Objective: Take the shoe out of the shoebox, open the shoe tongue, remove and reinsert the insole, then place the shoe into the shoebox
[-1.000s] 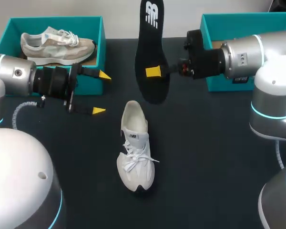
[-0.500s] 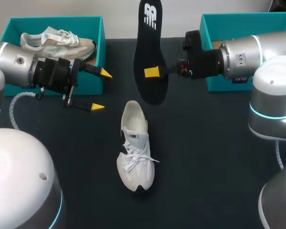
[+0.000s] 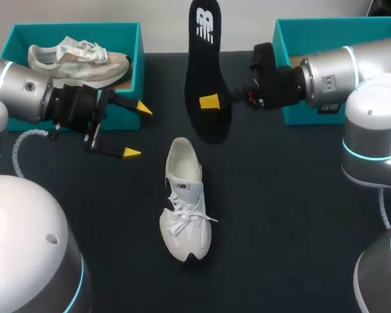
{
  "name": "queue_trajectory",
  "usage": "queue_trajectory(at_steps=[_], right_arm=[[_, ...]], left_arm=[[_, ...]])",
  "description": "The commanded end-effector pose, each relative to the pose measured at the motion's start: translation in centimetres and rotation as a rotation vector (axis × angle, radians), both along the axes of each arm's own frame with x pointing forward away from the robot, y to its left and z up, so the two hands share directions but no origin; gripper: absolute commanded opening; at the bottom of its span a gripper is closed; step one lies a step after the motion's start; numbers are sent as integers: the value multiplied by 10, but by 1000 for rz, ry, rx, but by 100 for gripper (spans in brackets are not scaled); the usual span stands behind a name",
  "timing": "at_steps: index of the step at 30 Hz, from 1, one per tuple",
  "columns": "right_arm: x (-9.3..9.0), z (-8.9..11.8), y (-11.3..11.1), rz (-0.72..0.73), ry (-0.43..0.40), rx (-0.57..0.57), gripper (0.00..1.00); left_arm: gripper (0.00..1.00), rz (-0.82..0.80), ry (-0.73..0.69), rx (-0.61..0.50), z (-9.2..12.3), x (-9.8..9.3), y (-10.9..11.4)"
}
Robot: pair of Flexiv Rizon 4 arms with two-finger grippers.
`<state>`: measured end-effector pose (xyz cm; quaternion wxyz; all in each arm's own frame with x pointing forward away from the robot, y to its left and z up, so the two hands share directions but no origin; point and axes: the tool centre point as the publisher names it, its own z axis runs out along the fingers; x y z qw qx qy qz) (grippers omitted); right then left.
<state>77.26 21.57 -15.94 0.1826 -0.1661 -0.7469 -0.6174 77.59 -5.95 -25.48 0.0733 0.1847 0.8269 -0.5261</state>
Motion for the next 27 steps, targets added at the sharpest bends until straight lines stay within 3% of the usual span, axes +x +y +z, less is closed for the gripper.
queue_trajectory(at_steps=[1,11,27], right_arm=[[18,-13,11,36,-19,-12,0],[32,-42,29,131,-44,35,0],[31,-73,60,235,-26,93,0]], left_arm=[[100,25,28,31,-19,4,1],[100,81,56,179,-68,8,-5],[100,123,50,256,-89,-2,-4]])
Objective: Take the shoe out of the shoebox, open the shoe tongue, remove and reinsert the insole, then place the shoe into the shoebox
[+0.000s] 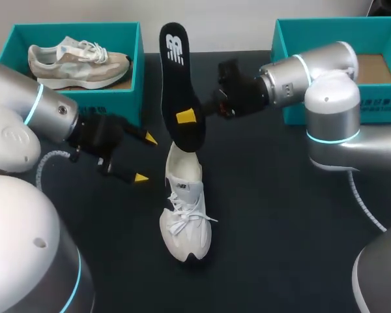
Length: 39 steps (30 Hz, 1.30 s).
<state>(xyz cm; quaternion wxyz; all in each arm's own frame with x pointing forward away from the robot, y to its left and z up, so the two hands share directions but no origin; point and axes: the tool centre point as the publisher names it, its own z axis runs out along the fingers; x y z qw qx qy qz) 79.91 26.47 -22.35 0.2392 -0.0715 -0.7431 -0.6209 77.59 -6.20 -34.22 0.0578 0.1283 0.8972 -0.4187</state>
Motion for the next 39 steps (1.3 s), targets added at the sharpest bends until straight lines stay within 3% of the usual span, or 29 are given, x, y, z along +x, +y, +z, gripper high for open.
queue_trajectory(at_steps=[1,17,29,39], right_arm=[[4,-10,12,28,7,27,0],[3,-10,15,40,0,32,0],[4,-43,33,-52,1,8,0],[-9,-53,24,-105,43,-37,0]], left_arm=[[100,3,-5,10,-2,-2,-3],[100,-48,5,103,5,14,-10],[100,-41,7,102,2,13,-15],[100,-33,12,107,-1,14,-13]])
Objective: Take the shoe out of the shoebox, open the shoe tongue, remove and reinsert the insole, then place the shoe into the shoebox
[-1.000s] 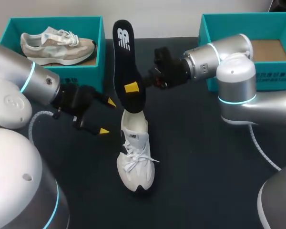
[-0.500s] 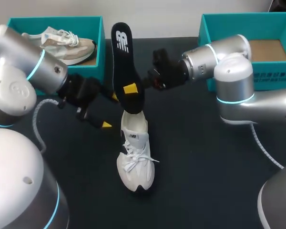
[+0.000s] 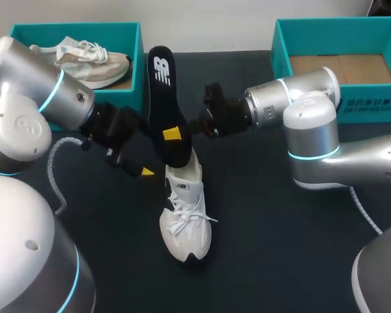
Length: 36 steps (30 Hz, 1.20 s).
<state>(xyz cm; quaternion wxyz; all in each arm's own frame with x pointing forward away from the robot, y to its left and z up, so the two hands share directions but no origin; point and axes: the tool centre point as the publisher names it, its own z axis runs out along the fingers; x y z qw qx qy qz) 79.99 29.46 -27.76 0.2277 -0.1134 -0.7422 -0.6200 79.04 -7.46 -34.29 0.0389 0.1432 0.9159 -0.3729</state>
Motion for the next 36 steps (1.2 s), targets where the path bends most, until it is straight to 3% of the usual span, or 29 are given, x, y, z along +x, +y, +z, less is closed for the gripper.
queue_trajectory(at_steps=[1,20,36], right_arm=[[-11,1,-9,-34,10,-20,0],[-7,2,-9,-81,-7,-48,0],[-7,-20,-16,-157,-29,-44,0]], left_arm=[[100,0,0,4,-1,-1,0],[100,20,-5,2,-2,-1,-1],[100,20,-5,2,-2,-1,-1]])
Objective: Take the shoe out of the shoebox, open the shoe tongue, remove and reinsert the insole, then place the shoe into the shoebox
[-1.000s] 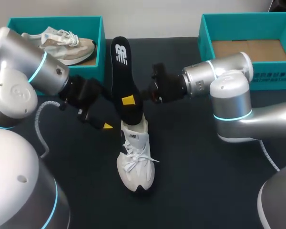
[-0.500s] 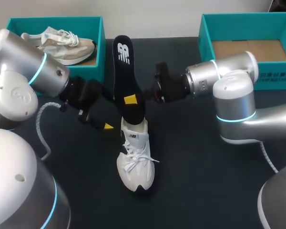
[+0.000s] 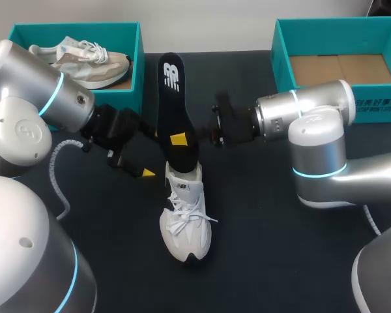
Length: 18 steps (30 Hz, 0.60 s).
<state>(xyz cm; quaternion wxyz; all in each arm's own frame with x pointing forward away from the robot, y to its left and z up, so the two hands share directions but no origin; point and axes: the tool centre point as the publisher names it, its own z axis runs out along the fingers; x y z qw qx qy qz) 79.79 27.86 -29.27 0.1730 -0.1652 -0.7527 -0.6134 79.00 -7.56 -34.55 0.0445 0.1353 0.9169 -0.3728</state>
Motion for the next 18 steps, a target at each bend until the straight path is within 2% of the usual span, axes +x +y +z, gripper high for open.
queue_trajectory(at_steps=[1,11,18], right_arm=[[-4,-6,0,-16,-9,12,0],[3,-16,1,-9,-14,14,0],[-10,-28,1,5,25,4,0]], left_arm=[[100,1,-1,3,0,-1,0],[100,1,-1,3,0,-1,0],[100,1,-1,3,0,-1,0]])
